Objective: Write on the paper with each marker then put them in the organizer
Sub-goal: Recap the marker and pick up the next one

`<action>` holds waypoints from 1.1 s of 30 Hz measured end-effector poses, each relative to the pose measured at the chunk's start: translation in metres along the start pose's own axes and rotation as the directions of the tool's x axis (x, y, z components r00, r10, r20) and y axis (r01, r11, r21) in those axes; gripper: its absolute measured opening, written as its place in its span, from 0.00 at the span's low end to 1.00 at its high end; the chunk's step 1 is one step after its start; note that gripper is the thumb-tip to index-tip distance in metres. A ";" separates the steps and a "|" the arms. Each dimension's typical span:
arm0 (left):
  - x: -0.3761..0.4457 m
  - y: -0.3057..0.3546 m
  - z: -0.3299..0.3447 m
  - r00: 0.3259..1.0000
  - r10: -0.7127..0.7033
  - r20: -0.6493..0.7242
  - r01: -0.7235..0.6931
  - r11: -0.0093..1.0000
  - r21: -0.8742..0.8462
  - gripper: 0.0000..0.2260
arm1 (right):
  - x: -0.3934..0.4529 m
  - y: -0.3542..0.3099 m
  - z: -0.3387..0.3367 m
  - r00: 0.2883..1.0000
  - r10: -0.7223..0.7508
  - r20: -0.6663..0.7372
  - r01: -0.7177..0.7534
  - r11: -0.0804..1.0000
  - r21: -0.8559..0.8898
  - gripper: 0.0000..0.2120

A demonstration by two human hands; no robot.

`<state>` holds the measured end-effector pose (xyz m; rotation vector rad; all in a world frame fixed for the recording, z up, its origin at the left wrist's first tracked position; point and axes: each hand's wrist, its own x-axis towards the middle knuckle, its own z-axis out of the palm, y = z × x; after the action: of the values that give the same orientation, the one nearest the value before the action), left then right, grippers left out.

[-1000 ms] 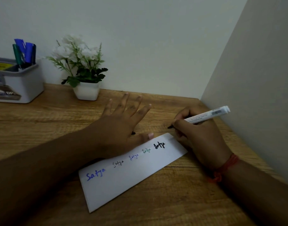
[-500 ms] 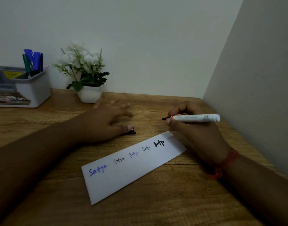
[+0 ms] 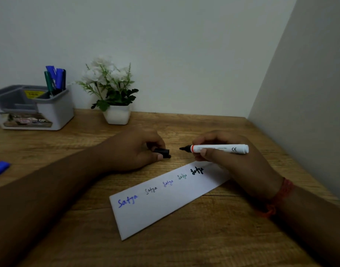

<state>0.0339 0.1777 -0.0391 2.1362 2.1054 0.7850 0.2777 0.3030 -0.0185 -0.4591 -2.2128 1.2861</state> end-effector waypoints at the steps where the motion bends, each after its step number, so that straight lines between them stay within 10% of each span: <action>1: 0.000 0.001 0.001 1.000 0.002 -0.012 -0.002 1.000 -0.008 0.09 | 0.000 0.000 0.000 1.000 -0.012 -0.001 0.012 1.000 0.009 0.06; 33: 0.012 0.026 0.001 0.987 0.081 -0.139 -0.089 0.995 -0.054 0.08 | 0.000 0.000 0.011 0.998 -0.016 -0.056 0.028 0.976 0.216 0.07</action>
<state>0.0572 0.1870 -0.0263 2.2138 2.0335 1.0174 0.2714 0.2955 -0.0223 -0.3796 -1.9987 1.4658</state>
